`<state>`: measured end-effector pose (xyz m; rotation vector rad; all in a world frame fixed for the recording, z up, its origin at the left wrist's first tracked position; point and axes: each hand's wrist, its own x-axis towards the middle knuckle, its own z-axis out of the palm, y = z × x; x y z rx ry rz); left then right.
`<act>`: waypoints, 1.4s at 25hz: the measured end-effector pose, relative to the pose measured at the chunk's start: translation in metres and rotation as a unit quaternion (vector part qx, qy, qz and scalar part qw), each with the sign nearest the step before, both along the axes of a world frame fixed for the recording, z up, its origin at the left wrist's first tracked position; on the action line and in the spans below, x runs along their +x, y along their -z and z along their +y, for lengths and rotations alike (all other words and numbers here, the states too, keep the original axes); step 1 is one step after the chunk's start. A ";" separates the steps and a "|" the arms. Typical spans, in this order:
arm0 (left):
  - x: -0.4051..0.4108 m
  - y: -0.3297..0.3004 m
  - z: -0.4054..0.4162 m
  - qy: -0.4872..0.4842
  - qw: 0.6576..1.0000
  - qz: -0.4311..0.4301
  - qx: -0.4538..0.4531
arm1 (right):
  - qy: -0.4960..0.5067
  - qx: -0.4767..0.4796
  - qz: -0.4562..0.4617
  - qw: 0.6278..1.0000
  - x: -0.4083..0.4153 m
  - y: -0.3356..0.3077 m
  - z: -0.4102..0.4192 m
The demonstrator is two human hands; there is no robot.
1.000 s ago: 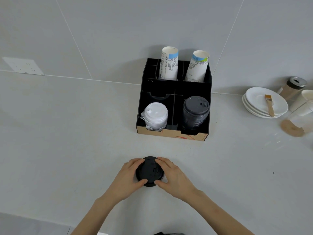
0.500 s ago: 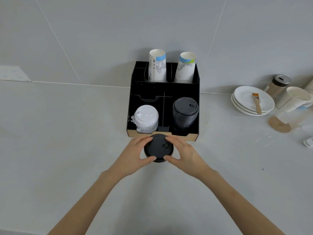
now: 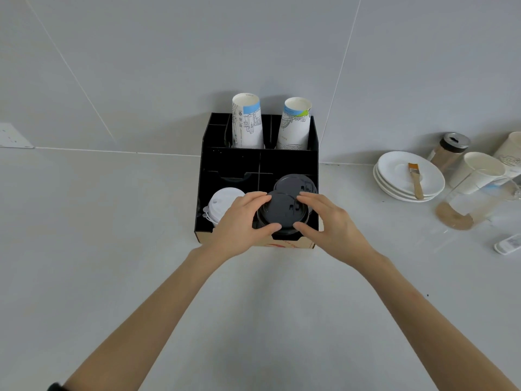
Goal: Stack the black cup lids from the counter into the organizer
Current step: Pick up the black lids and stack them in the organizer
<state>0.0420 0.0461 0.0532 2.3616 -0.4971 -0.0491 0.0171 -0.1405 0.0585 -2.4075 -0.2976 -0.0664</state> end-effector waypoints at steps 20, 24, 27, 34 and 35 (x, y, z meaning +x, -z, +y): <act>0.062 0.023 -0.037 0.005 1.000 0.014 0.023 | 0.036 0.003 0.007 0.999 0.058 0.029 -0.027; 0.058 0.026 -0.038 0.011 0.999 -0.003 0.031 | 0.048 0.023 0.001 0.999 0.050 0.034 -0.026; 0.053 0.030 -0.037 0.012 0.999 -0.022 0.019 | 0.051 0.054 -0.011 0.997 0.044 0.038 -0.024; 0.047 0.031 -0.037 0.010 0.999 -0.037 0.017 | 0.062 0.070 -0.027 0.995 0.035 0.043 -0.020; 0.046 0.031 -0.037 0.009 0.999 -0.039 0.014 | 0.064 0.073 -0.030 0.995 0.034 0.044 -0.020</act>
